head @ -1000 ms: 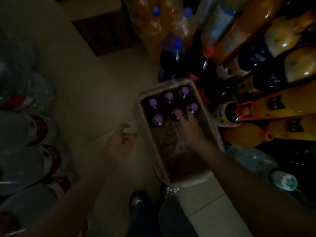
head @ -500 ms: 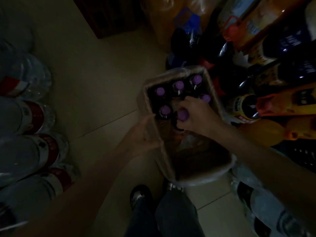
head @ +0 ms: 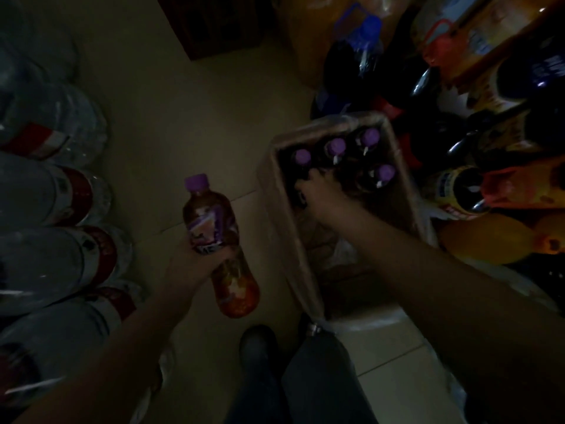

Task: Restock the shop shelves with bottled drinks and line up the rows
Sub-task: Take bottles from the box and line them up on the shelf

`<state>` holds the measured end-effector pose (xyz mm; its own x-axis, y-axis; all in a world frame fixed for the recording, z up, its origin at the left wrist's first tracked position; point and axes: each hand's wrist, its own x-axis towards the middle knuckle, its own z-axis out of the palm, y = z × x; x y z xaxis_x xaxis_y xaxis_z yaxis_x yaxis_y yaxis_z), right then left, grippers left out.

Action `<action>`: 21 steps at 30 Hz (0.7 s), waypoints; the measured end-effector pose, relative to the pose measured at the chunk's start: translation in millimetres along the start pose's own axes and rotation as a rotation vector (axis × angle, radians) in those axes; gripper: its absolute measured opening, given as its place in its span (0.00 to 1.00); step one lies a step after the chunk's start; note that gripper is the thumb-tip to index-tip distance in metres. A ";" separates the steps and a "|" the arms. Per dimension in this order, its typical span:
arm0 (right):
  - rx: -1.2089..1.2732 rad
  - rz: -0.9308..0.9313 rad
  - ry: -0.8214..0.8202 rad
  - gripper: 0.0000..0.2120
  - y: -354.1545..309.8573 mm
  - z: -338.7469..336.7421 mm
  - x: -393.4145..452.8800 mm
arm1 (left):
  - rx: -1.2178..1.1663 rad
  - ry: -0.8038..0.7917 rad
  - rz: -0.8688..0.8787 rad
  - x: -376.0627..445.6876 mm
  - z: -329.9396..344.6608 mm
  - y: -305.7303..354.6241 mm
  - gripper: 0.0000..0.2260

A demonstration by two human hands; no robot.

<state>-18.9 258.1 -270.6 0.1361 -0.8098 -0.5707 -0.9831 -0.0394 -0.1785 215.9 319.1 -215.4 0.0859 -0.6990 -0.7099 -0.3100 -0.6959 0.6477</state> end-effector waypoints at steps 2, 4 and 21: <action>-0.111 0.017 0.018 0.18 -10.8 15.8 -3.4 | 0.030 0.016 -0.028 -4.5 -12.5 -11.0 0.24; -0.172 -0.019 0.075 0.18 -12.4 26.0 -7.7 | 0.066 -0.012 -0.046 -6.9 -16.0 -17.5 0.26; 0.210 0.151 0.502 0.12 -23.7 -435.8 -266.0 | 0.158 -0.263 0.460 -205.0 -27.2 335.4 0.35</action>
<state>-84.9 219.4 234.7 -0.1291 -0.9786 -0.1600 -0.9349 0.1740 -0.3095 120.0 224.5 155.0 -0.3251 -0.8463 -0.4221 -0.4002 -0.2813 0.8722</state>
